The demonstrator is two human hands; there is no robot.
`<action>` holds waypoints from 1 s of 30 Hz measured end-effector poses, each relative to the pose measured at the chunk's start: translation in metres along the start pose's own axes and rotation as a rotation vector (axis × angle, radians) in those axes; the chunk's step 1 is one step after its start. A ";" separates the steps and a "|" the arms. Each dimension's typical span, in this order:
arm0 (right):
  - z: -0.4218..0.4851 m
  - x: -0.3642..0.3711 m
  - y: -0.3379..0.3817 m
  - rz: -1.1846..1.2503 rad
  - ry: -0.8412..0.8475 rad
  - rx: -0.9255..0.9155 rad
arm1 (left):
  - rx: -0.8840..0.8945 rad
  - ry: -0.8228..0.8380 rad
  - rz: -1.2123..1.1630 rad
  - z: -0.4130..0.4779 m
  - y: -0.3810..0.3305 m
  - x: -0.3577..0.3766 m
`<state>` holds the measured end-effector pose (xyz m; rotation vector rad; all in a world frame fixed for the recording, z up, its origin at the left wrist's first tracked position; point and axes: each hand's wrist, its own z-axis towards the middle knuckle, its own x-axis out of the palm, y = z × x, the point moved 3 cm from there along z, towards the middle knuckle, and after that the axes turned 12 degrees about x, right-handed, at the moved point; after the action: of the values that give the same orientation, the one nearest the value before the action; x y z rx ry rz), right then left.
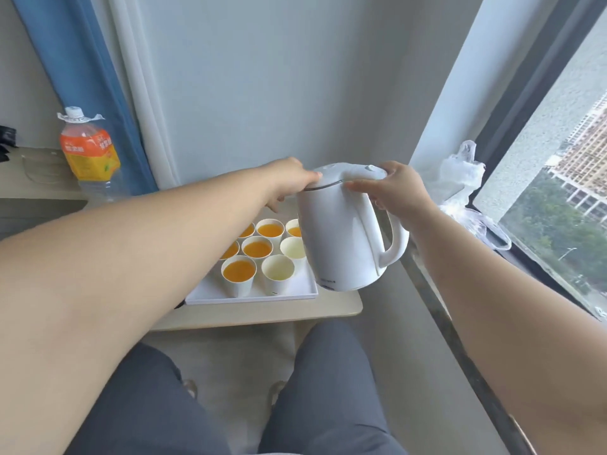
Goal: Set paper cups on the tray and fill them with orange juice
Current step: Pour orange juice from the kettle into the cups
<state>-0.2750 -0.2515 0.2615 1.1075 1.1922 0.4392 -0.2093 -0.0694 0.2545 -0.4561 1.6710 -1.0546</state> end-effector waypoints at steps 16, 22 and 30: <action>0.052 0.004 -0.027 -0.285 0.123 0.024 | 0.107 0.227 -0.042 0.067 0.014 0.038; 0.067 0.013 -0.029 -0.366 0.160 0.037 | 0.074 0.246 -0.114 0.079 0.027 0.044; 0.079 0.025 -0.029 -0.463 0.198 0.068 | 0.018 0.266 -0.190 0.086 0.043 0.051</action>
<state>-0.2031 -0.2800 0.2204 0.8206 1.5981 0.1523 -0.1412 -0.1189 0.1856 -0.4860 1.8769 -1.3152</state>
